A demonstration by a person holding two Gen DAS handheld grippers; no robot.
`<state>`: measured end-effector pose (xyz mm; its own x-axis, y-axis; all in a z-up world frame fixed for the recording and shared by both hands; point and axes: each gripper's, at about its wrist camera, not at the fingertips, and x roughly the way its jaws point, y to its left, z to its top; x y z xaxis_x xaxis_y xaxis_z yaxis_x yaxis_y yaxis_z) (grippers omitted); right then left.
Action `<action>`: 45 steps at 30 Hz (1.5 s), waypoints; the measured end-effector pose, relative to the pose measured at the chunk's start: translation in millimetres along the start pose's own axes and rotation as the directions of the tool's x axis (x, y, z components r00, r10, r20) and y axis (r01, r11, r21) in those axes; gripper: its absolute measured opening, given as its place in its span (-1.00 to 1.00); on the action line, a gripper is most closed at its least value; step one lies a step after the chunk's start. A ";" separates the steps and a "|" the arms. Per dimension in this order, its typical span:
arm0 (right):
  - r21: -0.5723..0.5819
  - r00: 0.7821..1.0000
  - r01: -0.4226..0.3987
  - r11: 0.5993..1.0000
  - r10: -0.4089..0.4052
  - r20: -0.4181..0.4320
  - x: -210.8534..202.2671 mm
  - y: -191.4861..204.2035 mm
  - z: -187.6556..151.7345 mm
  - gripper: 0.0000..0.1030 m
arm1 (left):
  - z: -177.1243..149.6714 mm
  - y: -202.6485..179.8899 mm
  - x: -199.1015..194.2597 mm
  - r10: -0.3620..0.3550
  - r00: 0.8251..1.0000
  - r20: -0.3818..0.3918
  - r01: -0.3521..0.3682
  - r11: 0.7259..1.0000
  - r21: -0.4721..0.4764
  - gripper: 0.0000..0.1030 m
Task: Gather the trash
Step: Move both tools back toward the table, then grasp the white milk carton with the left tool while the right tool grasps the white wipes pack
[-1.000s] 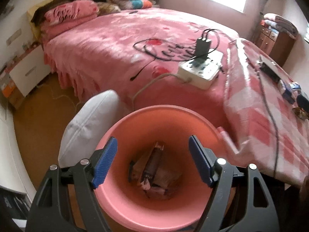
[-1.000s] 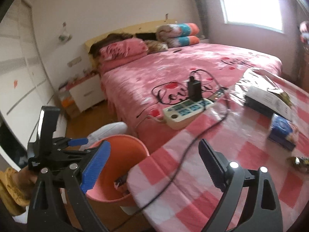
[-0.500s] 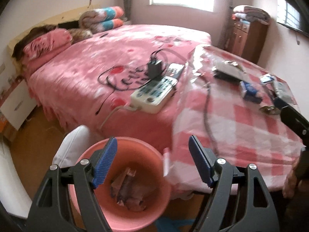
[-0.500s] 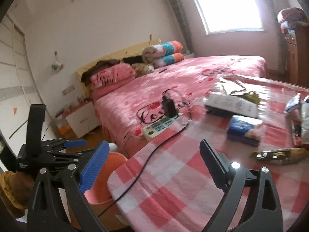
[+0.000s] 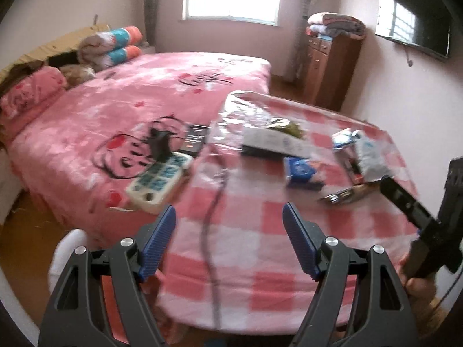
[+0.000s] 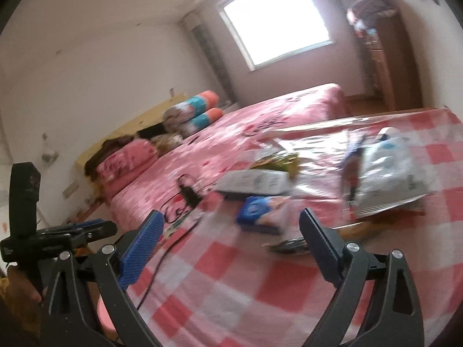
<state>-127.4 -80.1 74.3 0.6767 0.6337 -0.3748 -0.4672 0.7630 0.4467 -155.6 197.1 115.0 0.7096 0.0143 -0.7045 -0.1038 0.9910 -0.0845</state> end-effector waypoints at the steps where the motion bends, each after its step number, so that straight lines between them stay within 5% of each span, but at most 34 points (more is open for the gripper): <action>1: 0.014 1.000 0.013 1.000 -0.013 0.009 -1.8 -6.7 1.5 0.82 | 4.2 -5.3 5.2 -0.021 1.000 -0.011 0.021 1.000 -0.013 0.49; 10: 0.191 0.985 0.137 0.972 -0.154 0.073 -27.5 -84.9 21.4 0.82 | 29.9 -42.0 59.1 -0.127 0.988 -0.084 0.117 0.986 -0.118 0.49; 17: 0.251 0.971 0.239 0.938 -0.236 -0.044 -2.8 -130.5 39.1 0.82 | 54.4 -47.5 113.1 -0.190 0.972 -0.137 0.148 0.951 -0.270 0.49; 27: 0.159 0.937 0.332 0.930 -0.306 -0.166 39.7 -143.7 60.9 0.82 | 85.6 -49.2 178.1 -0.104 0.972 -0.209 0.023 0.934 -0.358 0.46; 32: 0.143 0.923 0.355 0.924 -0.323 -0.208 50.3 -152.9 59.7 0.82 | 88.4 -45.4 199.3 -0.123 0.963 -0.239 0.011 0.907 -0.421 0.46; 45: 0.106 0.924 0.341 0.934 -0.312 -0.223 61.5 -154.9 57.0 0.82 | 115.4 -57.1 233.0 -0.038 0.956 -0.289 -0.072 0.930 -0.362 0.46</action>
<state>19.0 -166.5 28.4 0.6435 0.3759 -0.6668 -0.1455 0.9153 0.3756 96.2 159.2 37.0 0.4810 -0.0629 -0.8744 -0.3996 0.8720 -0.2826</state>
